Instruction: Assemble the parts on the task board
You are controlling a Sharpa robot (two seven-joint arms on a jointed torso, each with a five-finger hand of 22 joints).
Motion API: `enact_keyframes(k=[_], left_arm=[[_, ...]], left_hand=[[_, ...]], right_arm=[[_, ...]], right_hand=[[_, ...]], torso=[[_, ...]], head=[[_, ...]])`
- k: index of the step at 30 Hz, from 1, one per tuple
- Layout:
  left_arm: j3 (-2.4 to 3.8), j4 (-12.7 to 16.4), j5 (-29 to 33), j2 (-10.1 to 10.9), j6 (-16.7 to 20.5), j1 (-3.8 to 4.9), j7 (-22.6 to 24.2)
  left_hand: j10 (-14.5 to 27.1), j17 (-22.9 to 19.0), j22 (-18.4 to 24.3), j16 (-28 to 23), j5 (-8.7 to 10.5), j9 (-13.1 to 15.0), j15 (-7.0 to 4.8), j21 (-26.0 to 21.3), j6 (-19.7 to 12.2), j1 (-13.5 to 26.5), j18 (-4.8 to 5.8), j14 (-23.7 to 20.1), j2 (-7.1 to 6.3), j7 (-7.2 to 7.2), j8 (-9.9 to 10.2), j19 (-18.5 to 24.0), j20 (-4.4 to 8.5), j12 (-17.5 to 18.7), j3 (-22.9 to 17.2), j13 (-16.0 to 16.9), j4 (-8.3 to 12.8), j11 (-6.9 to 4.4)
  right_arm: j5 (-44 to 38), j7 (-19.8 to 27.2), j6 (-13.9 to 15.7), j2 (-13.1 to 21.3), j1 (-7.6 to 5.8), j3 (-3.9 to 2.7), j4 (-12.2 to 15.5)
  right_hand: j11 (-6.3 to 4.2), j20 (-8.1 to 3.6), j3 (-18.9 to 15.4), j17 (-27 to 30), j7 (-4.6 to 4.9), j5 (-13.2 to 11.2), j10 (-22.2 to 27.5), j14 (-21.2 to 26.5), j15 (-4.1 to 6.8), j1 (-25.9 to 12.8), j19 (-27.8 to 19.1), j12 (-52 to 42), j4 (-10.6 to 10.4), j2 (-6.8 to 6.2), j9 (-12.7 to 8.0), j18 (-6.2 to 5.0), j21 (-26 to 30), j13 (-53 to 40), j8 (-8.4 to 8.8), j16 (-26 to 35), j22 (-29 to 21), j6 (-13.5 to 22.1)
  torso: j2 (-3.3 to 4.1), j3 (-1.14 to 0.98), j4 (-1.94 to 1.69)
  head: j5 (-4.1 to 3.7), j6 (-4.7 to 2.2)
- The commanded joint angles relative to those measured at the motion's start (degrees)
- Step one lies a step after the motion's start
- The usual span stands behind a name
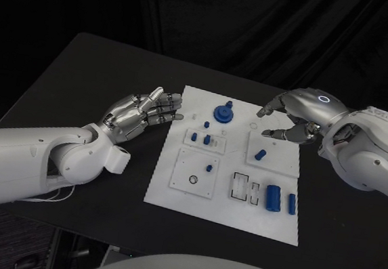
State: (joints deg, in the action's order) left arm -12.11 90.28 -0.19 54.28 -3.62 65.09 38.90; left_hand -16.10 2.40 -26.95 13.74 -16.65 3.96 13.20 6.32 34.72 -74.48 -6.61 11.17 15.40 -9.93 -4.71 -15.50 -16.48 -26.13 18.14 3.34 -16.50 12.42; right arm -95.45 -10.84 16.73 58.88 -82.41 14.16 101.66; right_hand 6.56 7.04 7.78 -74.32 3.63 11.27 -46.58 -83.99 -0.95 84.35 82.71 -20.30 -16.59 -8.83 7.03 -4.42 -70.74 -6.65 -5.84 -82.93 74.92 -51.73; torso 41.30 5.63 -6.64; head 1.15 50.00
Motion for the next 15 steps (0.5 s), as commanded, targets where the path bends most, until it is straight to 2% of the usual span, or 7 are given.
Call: enact_keyframes(k=[1, 3, 5, 8, 12, 15], left_arm=[[0.04, 0.06, 0.23, -0.06, -0.2, -0.14, 4.84], [0.04, 0.09, 0.24, -0.02, -0.24, -0.14, 4.89], [0.04, 0.16, 0.24, 0.06, -0.27, -0.14, 4.93], [0.04, 0.2, 0.25, 0.12, -0.39, -0.14, 4.94], [0.04, 0.22, 0.25, 0.08, -0.5, -0.15, 4.96], [0.04, 0.24, 0.25, 0.01, -0.63, -0.15, 4.94]], left_hand=[[-0.39, 0.08, 0.13, 0.34, -0.32, 0.06, -0.01, 0.17, 0.5, -0.63, -0.71, -0.25, 0.17, -2.53, -0.36, 0.27, -0.09, -0.18, -0.28, 0.07, 0.11, 0.09], [-0.39, 0.08, 0.13, 0.34, -0.32, 0.06, -0.01, 0.17, 0.5, -0.63, -0.71, -0.25, 0.17, -2.53, -0.36, 0.27, -0.09, -0.18, -0.28, 0.07, 0.11, 0.09], [-0.39, 0.08, 0.13, 0.34, -0.32, 0.06, -0.01, 0.17, 0.5, -0.63, -0.71, -0.25, 0.17, -2.53, -0.36, 0.27, -0.09, -0.18, -0.28, 0.07, 0.11, 0.09], [-0.43, 0.08, 0.17, 0.36, -0.49, 0.06, 0.01, 0.17, 0.48, -0.79, -0.7, -0.26, 0.18, -2.52, -0.38, 0.3, -0.11, -0.22, -0.34, 0.06, 0.13, 0.16], [-0.43, 0.08, 0.29, 0.36, -0.56, 0.06, 0.03, 0.14, 0.49, -0.85, -0.7, -0.27, 0.19, -2.52, -0.39, 0.38, -0.11, -0.22, -0.37, 0.05, 0.14, 0.18], [-0.43, 0.08, 0.29, 0.36, -0.56, 0.06, 0.03, 0.14, 0.49, -0.85, -0.7, -0.27, 0.19, -2.52, -0.39, 0.38, -0.11, -0.22, -0.37, 0.05, 0.14, 0.18]], right_arm=[[0.75, 0.83, -1.52, 0.28, 1.05, 0.04, -0.69], [0.77, 1.04, -1.89, 0.35, 1.77, 0.05, -1.06], [0.79, 1.29, -2.15, 0.39, 2.54, 0.06, -1.4], [0.8, 1.77, -2.17, 0.37, 3.78, 0.07, -1.78], [0.81, 2.05, -2.27, 0.37, 4.64, 0.08, -1.79], [0.81, 2.14, -2.57, 0.37, 5.06, 0.08, -1.63]], right_hand=[[-0.13, 0.1, -0.04, -0.24, 0.85, -0.99, -1.71, -1.92, -0.33, -1.58, 0.35, 0.82, -0.11, 0.1, -0.27, 0.49, -0.49, 0.63, 0.5, -0.18, 9.9, -0.79], [-0.13, 0.2, -0.13, -0.2, 1.15, -1.27, -2.25, -1.95, -0.49, -1.95, 0.34, 1.07, -0.14, 0.01, -0.36, 0.48, -0.44, 0.81, 0.57, -0.15, 9.88, -0.97], [-0.14, 0.46, -0.27, 0.02, 1.17, -2.04, -5.23, -1.99, -0.72, -3.73, 0.32, 1.37, -0.17, 0.27, -0.29, 0.45, -0.34, 0.98, 0.29, 0.0, 9.82, -2.39], [-0.31, 0.45, -0.12, 0.17, 1.32, -2.25, -6.62, -1.97, -0.64, -3.87, 0.24, 1.9, -0.08, 0.32, -0.17, 0.39, -0.18, 1.13, 0.16, 0.11, 9.77, -3.24], [-0.41, 0.41, -0.07, 0.27, 1.43, -2.5, -7.22, -1.95, -0.56, -3.76, 0.23, 2.15, -0.03, 0.27, -0.15, 0.37, -0.16, 1.19, 0.22, 0.17, 9.76, -3.41], [-0.5, 0.35, -0.05, 0.47, 1.59, -2.9, -7.78, -1.9, -0.48, -3.63, 0.14, 2.42, -0.01, 0.21, -0.14, 0.33, 0.03, 1.24, 0.31, 0.29, 9.7, -3.52]], torso=[[0.04, 0.08, 0.04], [0.05, 0.08, 0.16], [0.06, 0.12, 0.23], [0.11, 0.15, -0.01], [0.25, -0.11, 0.17], [0.29, -0.22, 0.27]], head=[[-0.29, 0.0], [-0.21, 0.0], [-0.08, 0.0], [-0.39, 0.0], [-0.43, 0.0], [-0.63, 0.0]])
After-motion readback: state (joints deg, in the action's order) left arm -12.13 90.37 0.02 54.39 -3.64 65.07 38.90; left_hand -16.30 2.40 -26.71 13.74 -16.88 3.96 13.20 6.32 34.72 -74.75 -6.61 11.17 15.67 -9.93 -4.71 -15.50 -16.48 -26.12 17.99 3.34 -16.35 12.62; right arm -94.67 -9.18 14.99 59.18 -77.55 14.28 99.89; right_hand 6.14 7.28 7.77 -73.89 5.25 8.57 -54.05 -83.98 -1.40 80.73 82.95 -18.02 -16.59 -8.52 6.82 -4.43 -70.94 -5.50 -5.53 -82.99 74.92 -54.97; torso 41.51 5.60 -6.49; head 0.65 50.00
